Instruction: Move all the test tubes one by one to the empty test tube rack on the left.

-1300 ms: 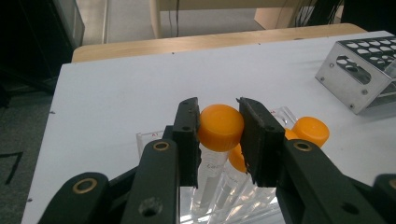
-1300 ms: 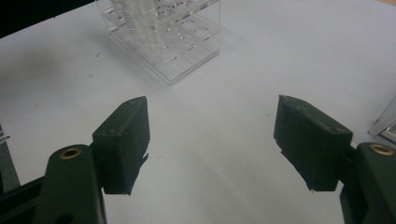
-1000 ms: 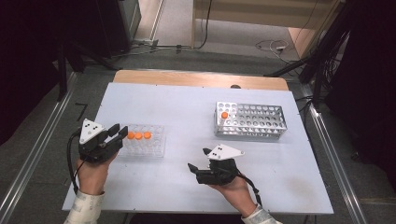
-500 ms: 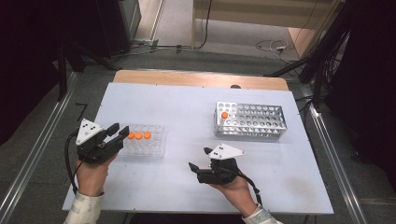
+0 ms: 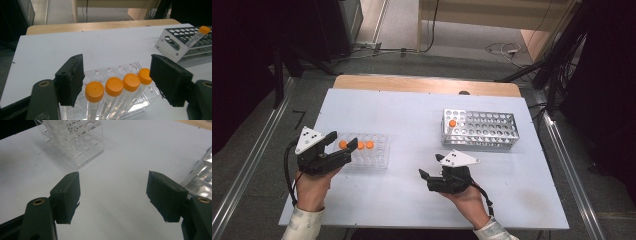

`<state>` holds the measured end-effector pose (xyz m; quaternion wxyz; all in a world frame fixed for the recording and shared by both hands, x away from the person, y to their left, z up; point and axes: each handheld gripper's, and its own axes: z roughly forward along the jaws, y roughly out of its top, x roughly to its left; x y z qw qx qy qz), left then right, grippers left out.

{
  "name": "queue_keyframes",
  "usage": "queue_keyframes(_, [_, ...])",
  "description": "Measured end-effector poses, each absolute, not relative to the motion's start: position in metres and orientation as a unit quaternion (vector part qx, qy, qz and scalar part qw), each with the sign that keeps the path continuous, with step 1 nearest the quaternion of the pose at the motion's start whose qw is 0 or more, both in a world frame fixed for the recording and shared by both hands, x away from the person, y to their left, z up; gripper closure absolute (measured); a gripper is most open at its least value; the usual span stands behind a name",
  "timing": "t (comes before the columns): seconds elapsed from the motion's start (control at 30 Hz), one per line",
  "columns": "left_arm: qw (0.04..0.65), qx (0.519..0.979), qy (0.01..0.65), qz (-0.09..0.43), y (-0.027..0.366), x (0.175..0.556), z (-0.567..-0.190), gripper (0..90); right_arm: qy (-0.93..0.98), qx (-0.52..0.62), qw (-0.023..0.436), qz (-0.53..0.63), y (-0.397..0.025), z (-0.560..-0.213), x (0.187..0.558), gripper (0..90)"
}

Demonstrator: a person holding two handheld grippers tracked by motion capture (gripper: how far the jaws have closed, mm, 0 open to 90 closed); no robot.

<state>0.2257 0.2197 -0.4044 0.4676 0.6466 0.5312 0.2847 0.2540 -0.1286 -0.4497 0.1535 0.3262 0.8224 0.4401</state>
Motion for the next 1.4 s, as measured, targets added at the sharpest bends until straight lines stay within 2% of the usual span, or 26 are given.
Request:
queue_keyframes(0.57, [0.472,0.641,0.531,0.293,0.219,0.224,-0.402,25.1,0.784,0.383,0.209,0.442,-0.149,-0.441,0.282,27.4])
queue_keyframes(0.93, [0.474,0.638,0.531,0.294,0.219,0.224,-0.402,25.2,0.739,0.451,0.245,0.436,-0.163,-0.439,0.316,29.0])
queue_keyframes(1.13, [0.474,0.637,0.531,0.294,0.22,0.224,-0.402,25.2,0.729,0.459,0.263,0.434,-0.164,-0.446,0.331,39.0])
queue_keyframes(1.4, [0.473,0.639,0.531,0.294,0.219,0.225,-0.403,25.2,0.729,0.459,0.263,0.435,-0.16,-0.454,0.342,54.9])
